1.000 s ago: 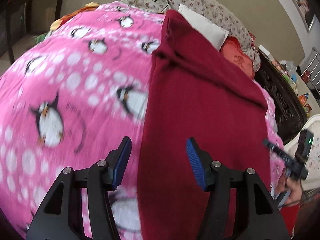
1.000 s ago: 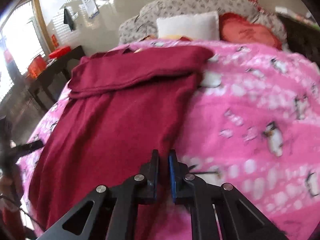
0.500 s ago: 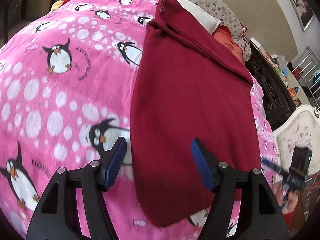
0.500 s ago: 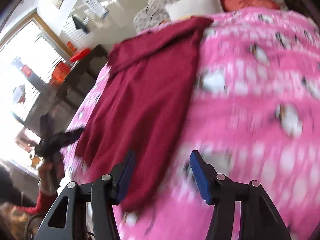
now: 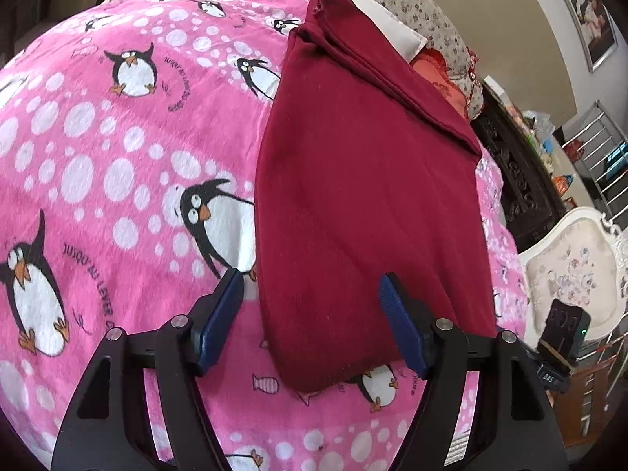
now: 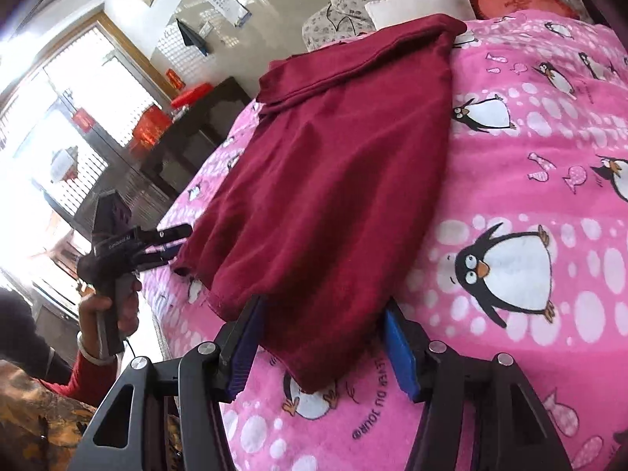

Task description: Fold small clothes

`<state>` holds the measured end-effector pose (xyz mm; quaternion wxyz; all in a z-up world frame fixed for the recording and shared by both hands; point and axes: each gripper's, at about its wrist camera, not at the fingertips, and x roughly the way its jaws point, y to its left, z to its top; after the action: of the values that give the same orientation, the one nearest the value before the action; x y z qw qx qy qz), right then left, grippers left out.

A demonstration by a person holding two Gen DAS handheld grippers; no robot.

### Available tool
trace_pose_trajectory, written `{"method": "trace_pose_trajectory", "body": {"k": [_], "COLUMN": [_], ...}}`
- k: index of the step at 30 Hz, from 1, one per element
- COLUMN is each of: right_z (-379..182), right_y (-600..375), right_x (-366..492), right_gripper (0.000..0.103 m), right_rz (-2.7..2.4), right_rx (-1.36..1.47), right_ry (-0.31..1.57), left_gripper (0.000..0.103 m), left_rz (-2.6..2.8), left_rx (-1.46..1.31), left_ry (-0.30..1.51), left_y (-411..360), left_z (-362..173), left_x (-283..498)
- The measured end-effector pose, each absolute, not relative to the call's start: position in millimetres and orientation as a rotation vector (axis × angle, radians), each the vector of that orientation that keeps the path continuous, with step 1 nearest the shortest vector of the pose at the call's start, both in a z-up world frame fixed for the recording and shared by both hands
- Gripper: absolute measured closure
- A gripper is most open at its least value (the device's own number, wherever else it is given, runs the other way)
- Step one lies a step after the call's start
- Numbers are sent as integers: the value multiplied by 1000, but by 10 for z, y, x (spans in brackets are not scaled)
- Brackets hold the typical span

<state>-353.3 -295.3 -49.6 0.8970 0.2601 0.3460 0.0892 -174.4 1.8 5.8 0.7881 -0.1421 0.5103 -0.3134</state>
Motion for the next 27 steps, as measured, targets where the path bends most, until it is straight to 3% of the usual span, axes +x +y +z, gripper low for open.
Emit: {"method": "trace_pose_trajectory", "body": {"k": [4, 9, 11, 12, 13, 18, 24, 27], "right_z": [-517, -607, -619, -601, -568, -252, -606, -684], "right_y": [-2956, -2971, -3003, -3024, -3043, -3222, -3209, -3346], "right_x": [-3500, -3395, -3416, -3435, -3460, -3723, -3608, -3619], "right_gripper": [50, 88, 92, 93, 94, 94, 94, 94], "right_rz": [199, 230, 229, 221, 214, 145, 130, 162], "right_rx": [542, 590, 613, 621, 619, 564, 588, 725], "right_ry": [675, 678, 667, 663, 660, 573, 704, 652], "left_gripper": [16, 14, 28, 65, 90, 89, 89, 89], "left_rz": [-702, -718, -718, -738, -768, -796, -777, -772], "left_rx": [-312, -174, -181, -177, -185, -117, -165, -166], "left_ry": [1118, 1096, 1083, 1093, 1122, 1131, 1134, 1132], "left_y": [-34, -217, -224, -239, -264, -296, -141, -143], "left_z": [64, 86, 89, 95, 79, 29, -16, -25], "left_x": [-1774, -1859, -1899, -1912, -1900, -1972, -1981, -1997]}}
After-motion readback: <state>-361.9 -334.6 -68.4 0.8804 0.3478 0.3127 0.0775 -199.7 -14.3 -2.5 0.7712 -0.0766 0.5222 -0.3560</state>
